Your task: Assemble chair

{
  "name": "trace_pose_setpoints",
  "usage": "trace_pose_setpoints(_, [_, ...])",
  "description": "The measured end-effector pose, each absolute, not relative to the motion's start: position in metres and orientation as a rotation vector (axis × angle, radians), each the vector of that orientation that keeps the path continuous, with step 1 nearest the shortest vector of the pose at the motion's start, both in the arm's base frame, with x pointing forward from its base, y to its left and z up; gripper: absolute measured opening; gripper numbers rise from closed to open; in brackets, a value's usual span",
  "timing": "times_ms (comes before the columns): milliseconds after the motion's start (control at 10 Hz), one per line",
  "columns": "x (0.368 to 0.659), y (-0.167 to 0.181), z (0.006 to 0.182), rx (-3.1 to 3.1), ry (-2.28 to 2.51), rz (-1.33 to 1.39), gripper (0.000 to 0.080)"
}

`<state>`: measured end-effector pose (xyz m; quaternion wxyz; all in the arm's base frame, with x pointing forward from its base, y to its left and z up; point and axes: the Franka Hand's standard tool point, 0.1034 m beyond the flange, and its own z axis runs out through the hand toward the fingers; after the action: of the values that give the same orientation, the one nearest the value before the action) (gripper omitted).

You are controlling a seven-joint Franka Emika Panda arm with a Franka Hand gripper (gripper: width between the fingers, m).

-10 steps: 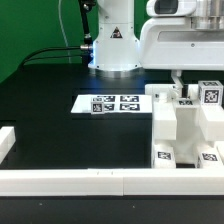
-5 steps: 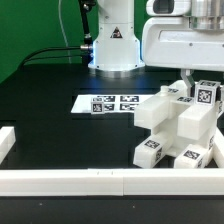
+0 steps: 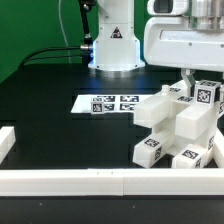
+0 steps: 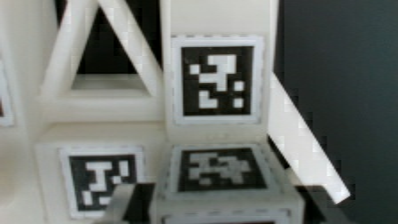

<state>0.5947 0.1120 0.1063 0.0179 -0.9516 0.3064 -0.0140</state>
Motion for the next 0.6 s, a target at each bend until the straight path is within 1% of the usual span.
trace_pose_setpoints(400, [0.5947,0.1120,0.1063,-2.956,0.952,-0.044,0.0265])
trace_pose_setpoints(500, [0.5947,0.1120,0.1063,-2.956,0.952,-0.044,0.0360])
trace_pose_setpoints(600, [0.5945,0.1126,0.1049,-2.917,1.064,-0.039,0.0555])
